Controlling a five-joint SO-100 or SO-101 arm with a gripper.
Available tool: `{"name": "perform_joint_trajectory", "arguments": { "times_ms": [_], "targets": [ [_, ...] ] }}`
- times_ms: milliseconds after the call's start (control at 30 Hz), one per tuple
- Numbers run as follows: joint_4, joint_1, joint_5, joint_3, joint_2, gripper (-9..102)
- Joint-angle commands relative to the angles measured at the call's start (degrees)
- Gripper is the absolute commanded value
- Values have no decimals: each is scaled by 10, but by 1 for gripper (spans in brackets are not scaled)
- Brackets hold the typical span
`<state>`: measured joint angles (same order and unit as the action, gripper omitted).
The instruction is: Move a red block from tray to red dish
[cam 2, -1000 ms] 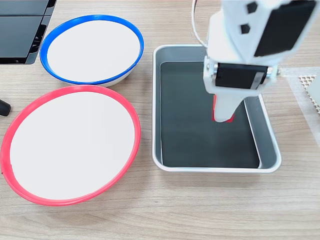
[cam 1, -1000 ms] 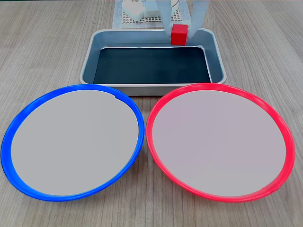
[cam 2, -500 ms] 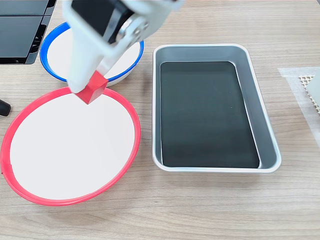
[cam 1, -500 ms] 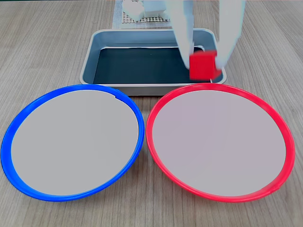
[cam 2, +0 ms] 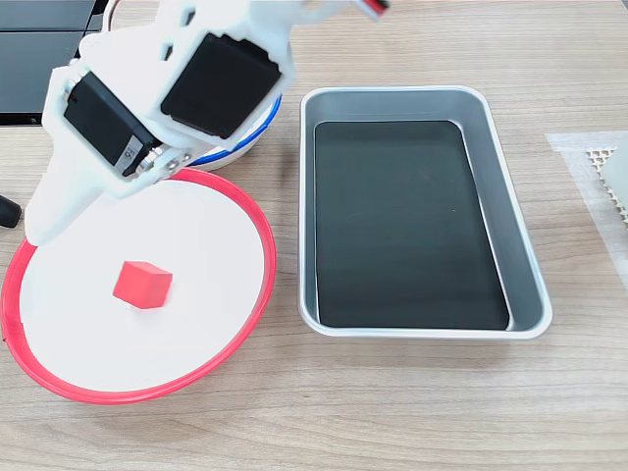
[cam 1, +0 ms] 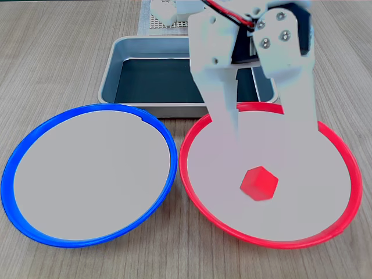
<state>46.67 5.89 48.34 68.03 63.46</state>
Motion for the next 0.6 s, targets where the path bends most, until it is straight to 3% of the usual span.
{"name": "perform_joint_trajectory", "arguments": {
  "times_ms": [0, 67, 133, 233, 267, 300, 400, 567],
  "targets": [
    [-18, -3, -24, 9, 60, 22],
    [-46, -3, -91, 28, 116, 16],
    [-71, -4, -165, 50, 180, 0],
    [-137, -25, -345, 113, 293, 0],
    [-186, -47, -495, 160, 355, 0],
    [-210, -55, -535, 189, 391, 0],
    [-288, -76, -588, 348, 531, -1],
    [-294, -99, -563, 610, 712, -1]
  ]
}}
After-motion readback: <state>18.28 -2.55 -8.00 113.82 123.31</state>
